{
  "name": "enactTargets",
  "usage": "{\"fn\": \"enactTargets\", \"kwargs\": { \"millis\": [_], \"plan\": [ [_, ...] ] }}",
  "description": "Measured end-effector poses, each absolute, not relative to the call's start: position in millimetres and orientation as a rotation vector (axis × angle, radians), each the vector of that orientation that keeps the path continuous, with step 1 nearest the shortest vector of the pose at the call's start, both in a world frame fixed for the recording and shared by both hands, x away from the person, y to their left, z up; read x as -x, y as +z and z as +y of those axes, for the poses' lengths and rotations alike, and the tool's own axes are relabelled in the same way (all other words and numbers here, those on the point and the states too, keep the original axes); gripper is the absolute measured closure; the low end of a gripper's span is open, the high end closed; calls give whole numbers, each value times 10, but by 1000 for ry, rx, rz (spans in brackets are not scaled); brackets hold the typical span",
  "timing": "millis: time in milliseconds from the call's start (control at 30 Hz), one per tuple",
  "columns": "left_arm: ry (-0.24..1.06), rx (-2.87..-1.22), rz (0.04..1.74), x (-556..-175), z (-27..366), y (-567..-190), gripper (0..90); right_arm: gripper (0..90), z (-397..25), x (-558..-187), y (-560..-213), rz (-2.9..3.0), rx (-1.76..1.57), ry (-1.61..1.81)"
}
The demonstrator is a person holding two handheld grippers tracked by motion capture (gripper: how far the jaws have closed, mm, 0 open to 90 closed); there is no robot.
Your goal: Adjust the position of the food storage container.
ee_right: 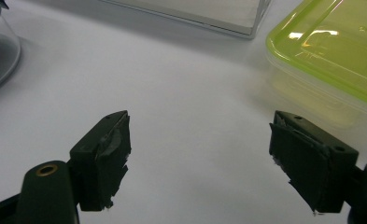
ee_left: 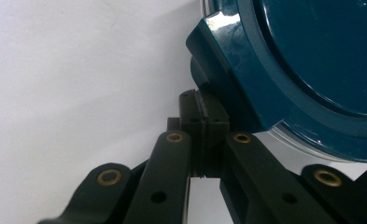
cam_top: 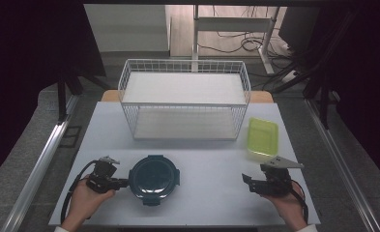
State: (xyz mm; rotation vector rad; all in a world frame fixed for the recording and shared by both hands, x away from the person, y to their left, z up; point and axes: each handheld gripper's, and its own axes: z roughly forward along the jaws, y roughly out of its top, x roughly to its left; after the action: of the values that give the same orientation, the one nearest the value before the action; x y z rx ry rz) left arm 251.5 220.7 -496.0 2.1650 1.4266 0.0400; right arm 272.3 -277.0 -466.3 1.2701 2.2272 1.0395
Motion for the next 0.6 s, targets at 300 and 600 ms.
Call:
{"fn": "enactTargets", "kwargs": {
  "millis": [300,600],
  "plan": [
    [40,-2168,1410,-2539,2105,-4960,900,207,-2766,-2721,-4659,2228,-1269,1040],
    [46,-2182,1387,-2573,1965,-4956,900,207,-2767,-2721,-4658,2228,-1267,1041]
  ]
}}
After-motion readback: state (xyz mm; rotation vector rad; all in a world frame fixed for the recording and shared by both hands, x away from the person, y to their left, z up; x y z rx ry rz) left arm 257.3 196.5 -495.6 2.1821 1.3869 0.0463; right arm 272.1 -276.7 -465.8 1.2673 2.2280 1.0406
